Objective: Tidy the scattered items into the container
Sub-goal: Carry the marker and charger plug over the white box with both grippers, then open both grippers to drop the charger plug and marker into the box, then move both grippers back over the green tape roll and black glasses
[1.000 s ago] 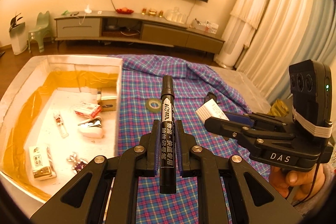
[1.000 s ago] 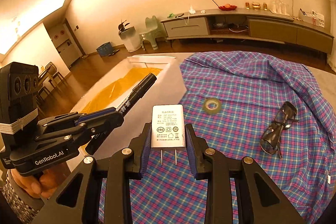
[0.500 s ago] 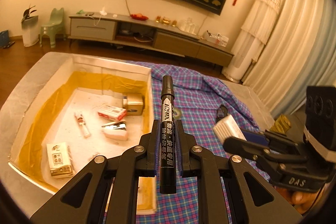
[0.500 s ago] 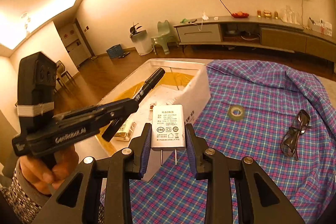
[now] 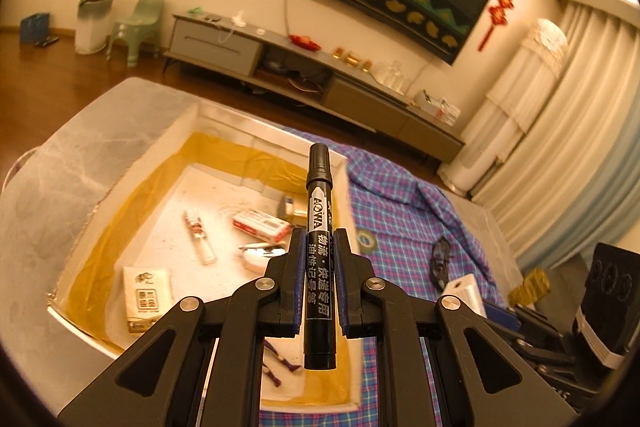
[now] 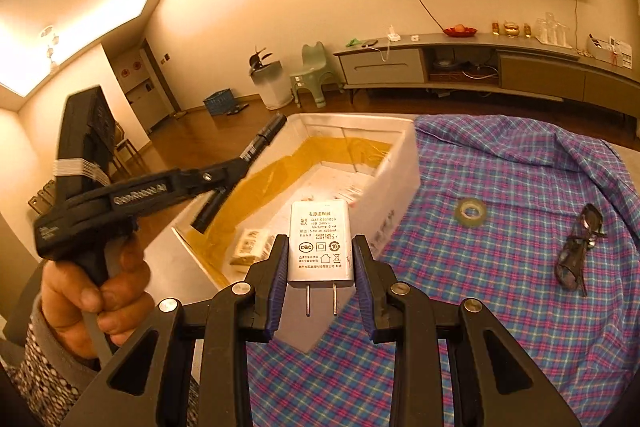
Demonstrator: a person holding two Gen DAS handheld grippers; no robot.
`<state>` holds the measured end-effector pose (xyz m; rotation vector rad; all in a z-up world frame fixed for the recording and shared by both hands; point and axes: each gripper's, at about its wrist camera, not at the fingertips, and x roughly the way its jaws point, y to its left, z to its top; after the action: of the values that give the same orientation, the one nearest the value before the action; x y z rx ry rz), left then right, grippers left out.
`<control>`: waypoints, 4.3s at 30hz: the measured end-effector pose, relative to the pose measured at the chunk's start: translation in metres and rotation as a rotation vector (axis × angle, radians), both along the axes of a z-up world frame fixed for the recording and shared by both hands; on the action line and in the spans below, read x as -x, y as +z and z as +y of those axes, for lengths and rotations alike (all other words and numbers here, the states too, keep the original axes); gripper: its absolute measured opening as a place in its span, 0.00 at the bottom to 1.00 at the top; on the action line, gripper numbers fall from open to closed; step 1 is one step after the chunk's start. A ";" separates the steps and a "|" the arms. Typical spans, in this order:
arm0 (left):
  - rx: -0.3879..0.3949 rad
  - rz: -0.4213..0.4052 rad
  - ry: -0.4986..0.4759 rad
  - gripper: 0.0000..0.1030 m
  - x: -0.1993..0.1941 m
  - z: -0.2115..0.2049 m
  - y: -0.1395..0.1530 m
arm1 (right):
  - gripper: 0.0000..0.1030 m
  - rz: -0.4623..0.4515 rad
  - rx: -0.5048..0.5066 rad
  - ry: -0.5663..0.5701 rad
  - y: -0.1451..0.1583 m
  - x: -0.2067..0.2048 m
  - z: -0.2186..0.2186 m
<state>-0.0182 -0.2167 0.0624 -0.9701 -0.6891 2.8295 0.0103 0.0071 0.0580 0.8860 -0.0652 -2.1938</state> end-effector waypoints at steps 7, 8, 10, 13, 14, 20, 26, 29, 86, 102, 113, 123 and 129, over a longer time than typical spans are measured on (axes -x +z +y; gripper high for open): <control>-0.084 -0.029 0.088 0.13 0.008 -0.034 -0.011 | 0.31 0.013 -0.049 0.069 0.008 0.009 -0.044; -0.091 -0.033 0.103 0.13 0.009 -0.039 -0.013 | 0.31 0.012 -0.058 0.077 0.007 0.011 -0.049; -0.122 -0.041 0.124 0.13 0.011 -0.049 -0.017 | 0.31 0.011 -0.087 0.096 0.007 0.018 -0.063; -0.145 -0.055 0.152 0.13 0.015 -0.056 -0.022 | 0.31 0.001 -0.124 0.119 0.003 0.027 -0.078; -0.153 -0.061 0.157 0.13 0.015 -0.058 -0.023 | 0.31 -0.008 -0.141 0.125 0.001 0.033 -0.086; -0.166 -0.117 0.204 0.13 0.022 -0.068 -0.036 | 0.31 -0.055 -0.223 0.157 -0.008 0.066 -0.118; -0.176 -0.175 0.240 0.13 0.024 -0.073 -0.049 | 0.31 -0.099 -0.325 0.191 -0.015 0.099 -0.154; -0.202 -0.197 0.261 0.13 0.025 -0.078 -0.056 | 0.31 -0.133 -0.367 0.198 -0.022 0.117 -0.171; -0.177 -0.113 0.369 0.32 0.023 -0.071 -0.034 | 0.43 -0.146 -0.320 0.321 0.008 0.133 -0.181; 0.147 0.055 -0.009 0.37 0.051 0.077 0.002 | 0.53 -0.065 -0.237 0.000 0.010 0.135 0.015; 0.131 -0.010 -0.081 0.38 0.067 0.114 -0.012 | 0.36 -0.120 -0.467 -0.084 -0.097 0.188 0.017; 0.100 -0.037 -0.088 0.38 0.073 0.118 -0.019 | 0.31 -0.127 -0.506 -0.054 -0.142 0.218 0.009; 0.118 -0.051 -0.105 0.38 0.077 0.130 -0.023 | 0.18 -0.122 -0.478 -0.035 -0.145 0.225 0.009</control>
<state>-0.0949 -0.0864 0.0389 -1.0664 -0.4649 2.7891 -0.2151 0.0157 -0.0872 1.2862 0.4039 -2.2225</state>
